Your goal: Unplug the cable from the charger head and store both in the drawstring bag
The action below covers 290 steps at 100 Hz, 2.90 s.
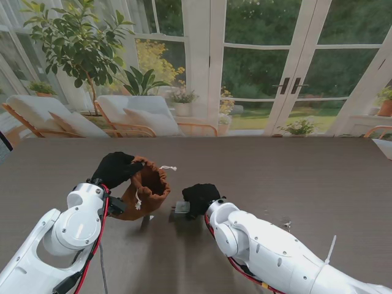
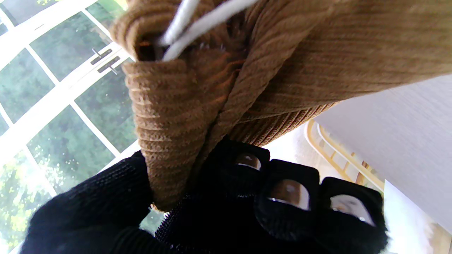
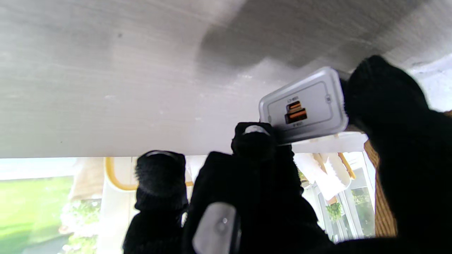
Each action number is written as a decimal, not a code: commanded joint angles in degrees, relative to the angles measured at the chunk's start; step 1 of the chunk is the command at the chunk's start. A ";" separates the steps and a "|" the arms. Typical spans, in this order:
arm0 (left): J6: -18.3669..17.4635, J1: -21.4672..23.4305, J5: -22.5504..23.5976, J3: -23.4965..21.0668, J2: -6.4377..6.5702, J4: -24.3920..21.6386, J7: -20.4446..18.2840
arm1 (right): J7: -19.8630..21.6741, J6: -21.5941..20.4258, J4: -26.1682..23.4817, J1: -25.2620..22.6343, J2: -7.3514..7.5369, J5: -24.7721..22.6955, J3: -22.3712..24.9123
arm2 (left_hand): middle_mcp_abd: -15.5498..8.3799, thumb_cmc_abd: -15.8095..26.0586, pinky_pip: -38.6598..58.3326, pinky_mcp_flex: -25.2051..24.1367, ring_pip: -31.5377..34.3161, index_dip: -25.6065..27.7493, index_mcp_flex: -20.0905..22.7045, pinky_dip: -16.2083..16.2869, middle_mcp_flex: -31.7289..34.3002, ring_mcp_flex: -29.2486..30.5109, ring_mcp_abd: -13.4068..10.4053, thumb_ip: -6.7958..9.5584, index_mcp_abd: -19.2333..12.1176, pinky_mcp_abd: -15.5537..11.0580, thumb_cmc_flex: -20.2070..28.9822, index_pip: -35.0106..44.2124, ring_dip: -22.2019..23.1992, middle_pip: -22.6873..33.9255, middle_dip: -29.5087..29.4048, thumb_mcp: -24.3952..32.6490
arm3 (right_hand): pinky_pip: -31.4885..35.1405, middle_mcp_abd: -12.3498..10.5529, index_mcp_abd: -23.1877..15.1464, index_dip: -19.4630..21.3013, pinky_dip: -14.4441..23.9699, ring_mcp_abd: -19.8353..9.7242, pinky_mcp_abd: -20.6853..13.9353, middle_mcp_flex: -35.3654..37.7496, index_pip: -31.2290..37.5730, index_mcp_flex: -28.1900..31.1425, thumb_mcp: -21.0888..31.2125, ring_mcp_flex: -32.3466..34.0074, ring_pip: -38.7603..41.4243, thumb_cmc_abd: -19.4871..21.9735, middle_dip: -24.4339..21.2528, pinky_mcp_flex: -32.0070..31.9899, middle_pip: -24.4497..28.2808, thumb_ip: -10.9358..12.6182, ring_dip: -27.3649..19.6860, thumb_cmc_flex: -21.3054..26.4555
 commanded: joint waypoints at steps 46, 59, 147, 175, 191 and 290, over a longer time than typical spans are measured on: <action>1.11 -1.12 -0.18 0.57 0.00 0.42 -2.45 | 11.19 3.52 -15.75 -2.78 5.61 -8.34 12.76 | 0.26 1.08 8.41 1.86 1.64 -0.01 2.27 1.18 2.33 2.57 0.36 1.55 5.15 -0.70 2.48 -0.09 0.41 0.06 0.63 0.35 | 1.89 2.31 -6.84 6.87 1.50 -2.63 -1.40 1.01 17.00 11.23 8.53 0.27 2.87 7.14 2.01 28.56 3.20 2.49 0.03 5.90; 1.08 -2.48 -0.46 1.44 0.11 1.49 -3.21 | 13.77 3.79 -20.46 -4.12 6.47 -11.23 16.26 | 0.19 1.13 8.41 1.86 1.64 0.00 2.25 1.19 2.32 2.57 0.36 1.54 5.23 -0.70 2.47 -0.11 0.42 0.04 0.65 0.31 | 2.10 2.50 -6.62 6.91 1.61 -2.59 -1.30 1.18 16.89 11.36 8.46 0.26 3.15 6.92 2.06 28.61 3.11 2.62 0.14 6.11; -1.88 -10.30 -4.19 7.83 0.26 8.39 -6.39 | 15.41 -2.16 -33.68 -9.47 7.67 -21.89 19.91 | 0.13 1.11 8.28 1.92 1.63 0.01 2.18 1.22 2.37 2.57 0.36 1.40 5.19 -0.14 2.62 -0.14 0.42 0.03 0.57 0.28 | 2.01 2.00 -7.19 7.53 1.59 -3.40 -1.80 1.37 16.48 11.36 8.02 0.26 3.20 7.16 2.21 28.60 2.62 2.91 0.30 5.86; -2.85 -11.19 -5.07 9.04 0.17 8.42 -6.56 | 14.95 -3.46 -33.64 -9.32 7.78 -23.18 18.67 | 0.10 1.16 8.24 1.97 1.63 0.01 2.18 1.27 2.37 2.57 0.36 1.32 5.22 0.03 2.62 -0.12 0.43 0.09 0.49 0.32 | 1.96 1.73 -7.55 7.65 1.60 -3.63 -1.93 1.35 16.48 11.25 7.92 0.28 3.12 7.16 2.28 28.60 2.51 2.98 0.34 5.65; -3.07 -11.68 -5.51 9.51 0.19 8.50 -6.93 | 14.91 -4.45 -33.77 -9.64 7.95 -24.24 18.76 | 0.09 1.20 8.24 2.01 1.63 0.04 2.24 1.29 2.37 2.57 0.36 1.37 5.20 0.08 2.68 -0.12 0.43 0.10 0.45 0.30 | 1.91 1.63 -7.75 7.63 1.59 -3.84 -2.02 1.39 16.51 11.22 7.94 0.29 3.14 6.99 2.32 28.59 2.47 3.02 0.40 5.55; -3.69 -13.48 -7.46 11.41 0.25 9.56 -8.43 | 12.66 -3.81 -32.13 -8.24 8.19 -31.54 15.06 | 0.19 1.23 8.47 2.80 1.85 0.08 2.46 1.06 2.45 2.58 0.59 1.34 5.26 0.77 2.69 -0.35 0.35 0.61 -0.18 0.49 | 2.61 1.80 -8.59 4.62 1.73 -5.77 -4.18 3.25 17.72 12.65 8.89 0.32 5.00 2.74 0.33 28.91 1.73 3.42 1.99 5.58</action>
